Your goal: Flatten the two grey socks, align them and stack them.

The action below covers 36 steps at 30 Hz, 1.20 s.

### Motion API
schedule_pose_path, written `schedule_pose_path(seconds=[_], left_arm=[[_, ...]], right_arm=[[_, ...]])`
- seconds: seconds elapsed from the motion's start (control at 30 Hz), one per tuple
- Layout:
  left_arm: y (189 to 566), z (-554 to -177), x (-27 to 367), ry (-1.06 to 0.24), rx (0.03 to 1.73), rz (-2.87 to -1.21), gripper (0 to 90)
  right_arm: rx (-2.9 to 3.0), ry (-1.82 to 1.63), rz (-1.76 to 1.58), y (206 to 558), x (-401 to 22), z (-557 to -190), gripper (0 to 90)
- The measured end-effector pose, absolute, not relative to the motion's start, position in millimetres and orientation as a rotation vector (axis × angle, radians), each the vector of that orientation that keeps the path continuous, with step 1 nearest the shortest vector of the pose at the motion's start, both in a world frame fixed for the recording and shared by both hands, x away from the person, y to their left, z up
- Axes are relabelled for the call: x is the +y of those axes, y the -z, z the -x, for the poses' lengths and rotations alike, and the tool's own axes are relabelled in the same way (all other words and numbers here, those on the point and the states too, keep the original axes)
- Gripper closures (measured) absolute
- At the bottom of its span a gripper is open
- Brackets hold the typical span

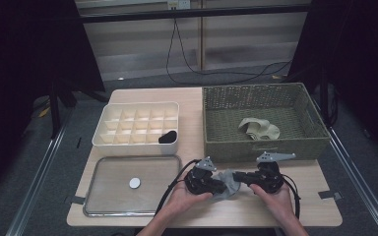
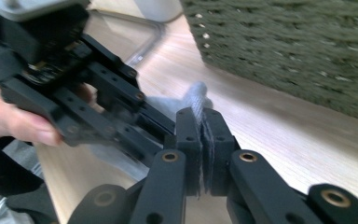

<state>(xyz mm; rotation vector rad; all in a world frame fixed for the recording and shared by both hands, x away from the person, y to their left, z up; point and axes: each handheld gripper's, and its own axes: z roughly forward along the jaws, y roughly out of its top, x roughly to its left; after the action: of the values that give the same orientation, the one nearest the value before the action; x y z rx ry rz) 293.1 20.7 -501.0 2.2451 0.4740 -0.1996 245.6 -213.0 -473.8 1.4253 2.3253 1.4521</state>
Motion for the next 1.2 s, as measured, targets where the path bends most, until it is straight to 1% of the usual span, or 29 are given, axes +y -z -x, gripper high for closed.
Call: schedule_pose_path(seconds=[0.27,0.33,0.43,0.5,0.7,0.83,1.0,1.07,1.13,1.2], left_arm=[[501.2,-294.6,12.6,0.208,0.478,-2.234,74.4],[500.1,-294.3,12.1,0.217,0.489,-2.237,73.2],[496.3,-290.8,15.3,0.193,0.465,-2.248,70.2],[490.4,-290.3,21.9,0.174,0.461,-2.25,69.2],[479.7,-292.0,49.8,0.149,0.495,-2.186,68.9],[475.1,-287.8,68.8,0.13,0.491,-2.19,68.8],[477.9,-278.6,88.5,0.128,0.503,-2.199,68.4],[480.6,-272.4,93.7,0.106,0.504,-2.215,67.9],[482.9,-270.7,95.1,0.126,0.507,-2.195,68.2],[484.1,-270.7,92.9,0.131,0.491,-2.219,69.0]], right_arm=[[2.315,-1.507,-1.397,466.8,-207.3,-242.8,87.4],[2.313,-1.51,-1.39,466.2,-207.3,-242.1,87.4],[2.29,-1.504,-1.405,465.7,-211.2,-241.1,87.4],[2.275,-1.519,-1.412,465.8,-215.8,-240.9,87.4],[2.236,-1.525,-1.429,464.1,-228.7,-240.2,87.4],[2.228,-1.521,-1.436,463.8,-232.5,-240.1,87.4],[2.229,-1.517,-1.429,463.0,-232.4,-241.0,87.3],[2.231,-1.514,-1.424,462.5,-231.6,-240.9,87.3],[2.238,-1.508,-1.417,462.7,-230.4,-241.1,87.2],[2.248,-1.506,-1.415,463.1,-228.3,-241.6,87.1]])
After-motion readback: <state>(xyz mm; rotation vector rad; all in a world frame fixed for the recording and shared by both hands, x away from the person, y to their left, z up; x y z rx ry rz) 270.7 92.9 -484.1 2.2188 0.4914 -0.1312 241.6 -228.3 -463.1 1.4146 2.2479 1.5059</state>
